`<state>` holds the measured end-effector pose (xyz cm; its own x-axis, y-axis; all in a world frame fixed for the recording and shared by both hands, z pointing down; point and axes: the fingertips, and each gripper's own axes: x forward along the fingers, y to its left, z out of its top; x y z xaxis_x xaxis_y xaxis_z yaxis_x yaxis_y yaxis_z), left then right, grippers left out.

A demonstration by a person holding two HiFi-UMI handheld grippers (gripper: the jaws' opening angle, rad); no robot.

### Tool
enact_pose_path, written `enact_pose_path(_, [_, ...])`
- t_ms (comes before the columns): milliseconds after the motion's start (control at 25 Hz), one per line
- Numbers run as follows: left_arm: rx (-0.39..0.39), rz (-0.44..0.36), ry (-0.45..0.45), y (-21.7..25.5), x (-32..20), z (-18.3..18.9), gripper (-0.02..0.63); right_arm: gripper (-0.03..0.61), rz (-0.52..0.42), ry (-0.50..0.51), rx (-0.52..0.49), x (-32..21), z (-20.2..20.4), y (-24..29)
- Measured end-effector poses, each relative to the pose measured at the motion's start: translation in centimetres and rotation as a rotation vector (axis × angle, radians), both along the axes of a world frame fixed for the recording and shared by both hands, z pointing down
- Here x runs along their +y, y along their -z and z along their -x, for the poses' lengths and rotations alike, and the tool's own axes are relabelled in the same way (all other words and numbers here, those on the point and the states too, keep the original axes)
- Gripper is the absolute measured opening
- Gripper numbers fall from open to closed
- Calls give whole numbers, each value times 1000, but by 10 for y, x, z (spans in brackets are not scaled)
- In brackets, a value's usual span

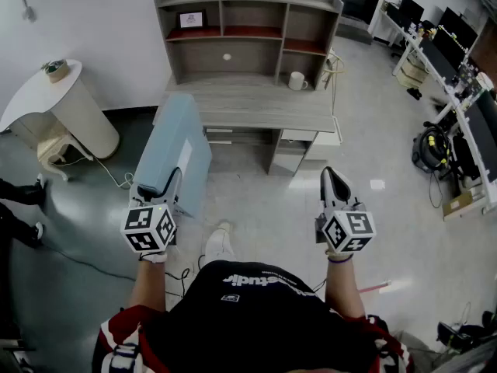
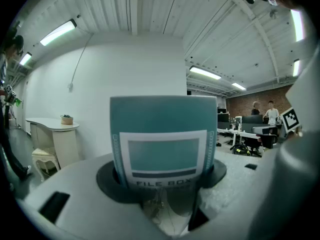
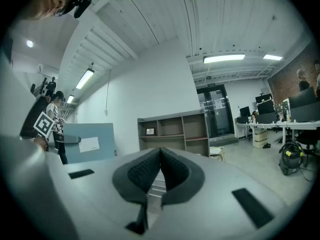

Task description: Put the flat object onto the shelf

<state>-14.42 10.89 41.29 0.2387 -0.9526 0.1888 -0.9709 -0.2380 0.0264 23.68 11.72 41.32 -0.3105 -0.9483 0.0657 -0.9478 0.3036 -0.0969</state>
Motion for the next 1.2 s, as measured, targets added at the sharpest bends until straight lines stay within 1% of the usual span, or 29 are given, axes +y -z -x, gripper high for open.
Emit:
enact_pose_path(200, [8, -2, 8, -1, 2, -3, 267, -6, 1, 4, 4, 2, -3, -1])
enact_pose_path(520, [0, -9, 14, 3, 4, -8, 265, -6, -7, -1, 15, 4, -9, 0])
enact_pose_path(760, [-6, -10, 26, 6, 6, -6, 265, -6, -32, 21, -51, 6, -9, 6])
enact_pose_path(1200, [3, -8, 49, 4, 3, 1, 264, -6, -13, 52, -44, 5, -1, 2])
